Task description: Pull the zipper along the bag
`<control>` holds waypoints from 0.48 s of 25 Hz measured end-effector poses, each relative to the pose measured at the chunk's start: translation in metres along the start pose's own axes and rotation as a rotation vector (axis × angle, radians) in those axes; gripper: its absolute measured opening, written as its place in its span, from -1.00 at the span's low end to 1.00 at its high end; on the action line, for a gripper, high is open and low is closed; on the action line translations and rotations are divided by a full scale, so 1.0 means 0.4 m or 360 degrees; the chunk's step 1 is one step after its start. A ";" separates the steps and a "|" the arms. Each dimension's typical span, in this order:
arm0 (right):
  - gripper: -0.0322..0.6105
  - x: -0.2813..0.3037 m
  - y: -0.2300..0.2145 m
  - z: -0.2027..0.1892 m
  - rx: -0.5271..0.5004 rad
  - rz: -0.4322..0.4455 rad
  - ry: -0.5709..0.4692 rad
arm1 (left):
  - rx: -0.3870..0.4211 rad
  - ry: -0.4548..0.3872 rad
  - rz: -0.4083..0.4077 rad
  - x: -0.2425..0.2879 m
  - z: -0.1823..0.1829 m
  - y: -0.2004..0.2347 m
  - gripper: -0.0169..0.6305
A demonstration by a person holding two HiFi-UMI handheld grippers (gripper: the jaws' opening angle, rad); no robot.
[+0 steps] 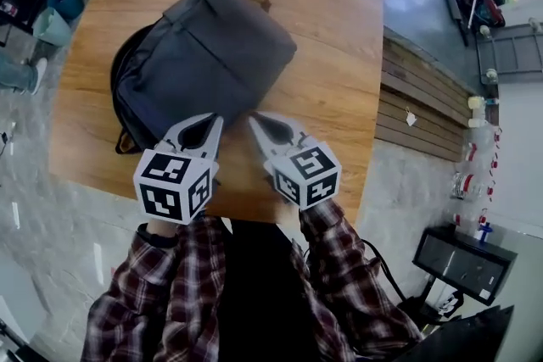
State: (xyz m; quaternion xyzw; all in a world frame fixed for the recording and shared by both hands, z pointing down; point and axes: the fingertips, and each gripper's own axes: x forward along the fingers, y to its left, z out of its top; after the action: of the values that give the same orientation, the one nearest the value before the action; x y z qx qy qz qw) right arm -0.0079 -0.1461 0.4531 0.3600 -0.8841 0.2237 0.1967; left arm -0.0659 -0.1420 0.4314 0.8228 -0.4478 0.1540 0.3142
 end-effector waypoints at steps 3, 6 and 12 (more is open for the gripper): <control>-0.87 -0.098 0.000 0.128 -0.0013 -0.0142 -0.0239 | 0.0133 -0.0258 -0.0044 -0.030 0.125 -0.090 -0.92; -0.87 -0.193 0.020 0.237 -0.0065 -0.0263 -0.0452 | 0.0260 -0.0393 -0.0113 -0.063 0.216 -0.174 -0.92; -0.87 -0.340 0.078 0.353 -0.0167 -0.0468 -0.0724 | 0.0396 -0.0664 -0.0228 -0.157 0.336 -0.300 -0.92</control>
State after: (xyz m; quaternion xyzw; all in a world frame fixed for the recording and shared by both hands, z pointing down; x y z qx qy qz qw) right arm 0.0335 -0.1275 0.2598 0.5148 -0.8542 0.0600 0.0419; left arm -0.0044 -0.1416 0.2508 0.8987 -0.4212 0.0120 0.1213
